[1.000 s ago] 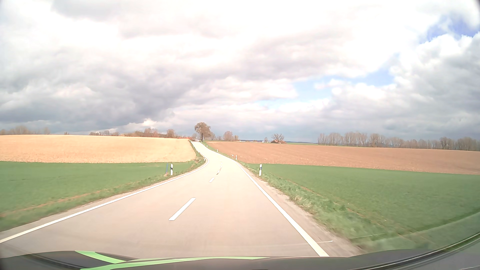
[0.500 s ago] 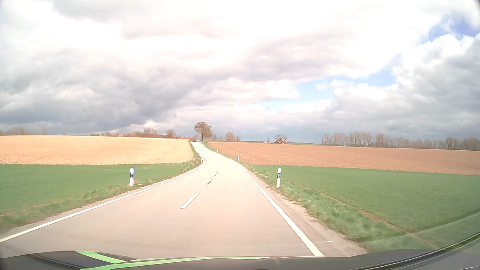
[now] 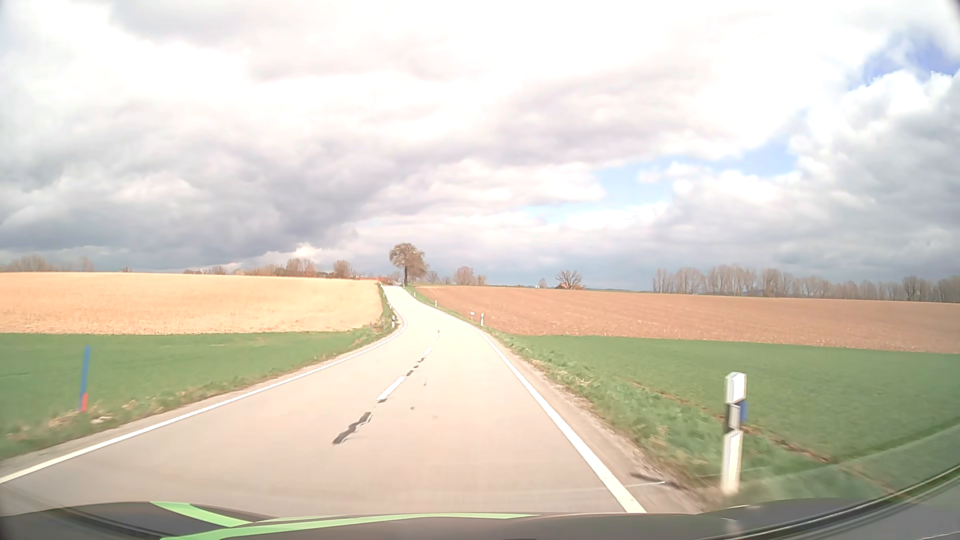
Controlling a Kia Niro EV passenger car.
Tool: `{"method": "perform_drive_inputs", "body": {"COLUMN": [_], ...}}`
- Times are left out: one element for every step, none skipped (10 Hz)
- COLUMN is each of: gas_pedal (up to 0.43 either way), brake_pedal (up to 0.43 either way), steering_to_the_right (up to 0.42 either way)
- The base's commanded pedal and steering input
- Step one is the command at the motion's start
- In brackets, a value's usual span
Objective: Follow the waypoints while adhering to traffic rules and regulations
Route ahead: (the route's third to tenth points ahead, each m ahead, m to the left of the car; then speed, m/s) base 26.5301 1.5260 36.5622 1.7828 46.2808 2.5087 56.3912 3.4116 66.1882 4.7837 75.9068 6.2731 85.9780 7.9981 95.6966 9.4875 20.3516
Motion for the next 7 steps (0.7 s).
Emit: {"method": "perform_drive_inputs", "body": {"gas_pedal": [0.110,0.110,0.110,0.110,0.110,0.118,0.118], "brake_pedal": [0.000,0.000,0.000,0.000,0.000,0.000,0.000], "steering_to_the_right": [-0.010,-0.010,-0.010,-0.010,-0.010,-0.010,-0.010]}}
